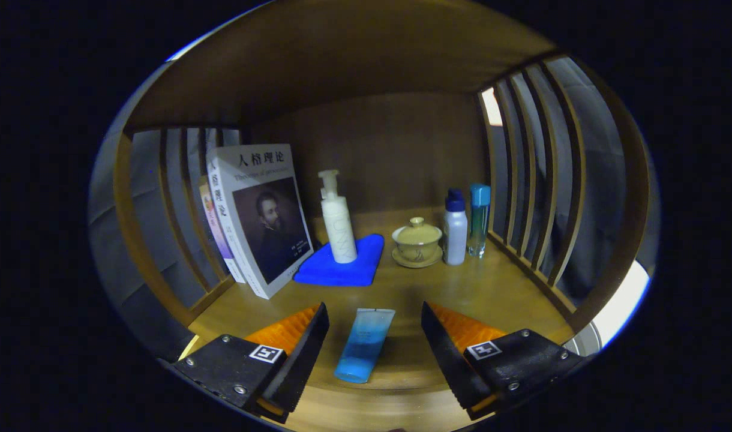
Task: Pull open the drawer, take out the items inside it, and place them on the countertop above the cabinet.
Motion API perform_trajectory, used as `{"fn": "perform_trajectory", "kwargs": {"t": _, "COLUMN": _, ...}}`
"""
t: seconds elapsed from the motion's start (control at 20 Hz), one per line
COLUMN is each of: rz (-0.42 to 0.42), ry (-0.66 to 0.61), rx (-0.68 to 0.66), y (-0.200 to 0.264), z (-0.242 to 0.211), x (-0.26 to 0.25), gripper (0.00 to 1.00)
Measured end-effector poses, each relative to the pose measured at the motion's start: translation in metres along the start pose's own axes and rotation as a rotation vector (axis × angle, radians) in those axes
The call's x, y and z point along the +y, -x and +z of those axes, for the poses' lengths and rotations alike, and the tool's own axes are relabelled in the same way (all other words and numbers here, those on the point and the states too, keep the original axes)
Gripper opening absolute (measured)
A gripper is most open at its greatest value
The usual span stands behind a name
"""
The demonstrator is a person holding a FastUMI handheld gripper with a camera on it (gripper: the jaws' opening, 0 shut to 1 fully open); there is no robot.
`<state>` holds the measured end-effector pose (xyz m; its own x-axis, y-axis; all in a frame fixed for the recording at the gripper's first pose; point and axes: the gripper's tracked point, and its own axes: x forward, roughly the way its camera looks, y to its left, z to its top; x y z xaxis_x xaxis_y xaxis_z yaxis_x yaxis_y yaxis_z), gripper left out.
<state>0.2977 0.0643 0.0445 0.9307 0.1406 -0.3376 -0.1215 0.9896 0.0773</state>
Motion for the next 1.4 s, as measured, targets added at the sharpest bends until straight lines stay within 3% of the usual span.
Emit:
{"fn": "perform_trajectory", "kwargs": {"t": 0.35, "rz": 0.067, "ry": 0.068, "rx": -0.129, "y": 0.064, "z": 0.009, "x": 0.029, "gripper": 0.95}}
{"fn": "perform_trajectory", "kwargs": {"t": 0.6, "rz": 0.07, "ry": 0.128, "rx": -0.214, "y": 0.124, "z": -0.006, "x": 0.04, "gripper": 0.95}}
{"fn": "perform_trajectory", "kwargs": {"t": 1.4, "rz": -0.082, "ry": 0.148, "rx": -0.28, "y": 0.235, "z": -0.106, "x": 0.037, "gripper": 0.95}}
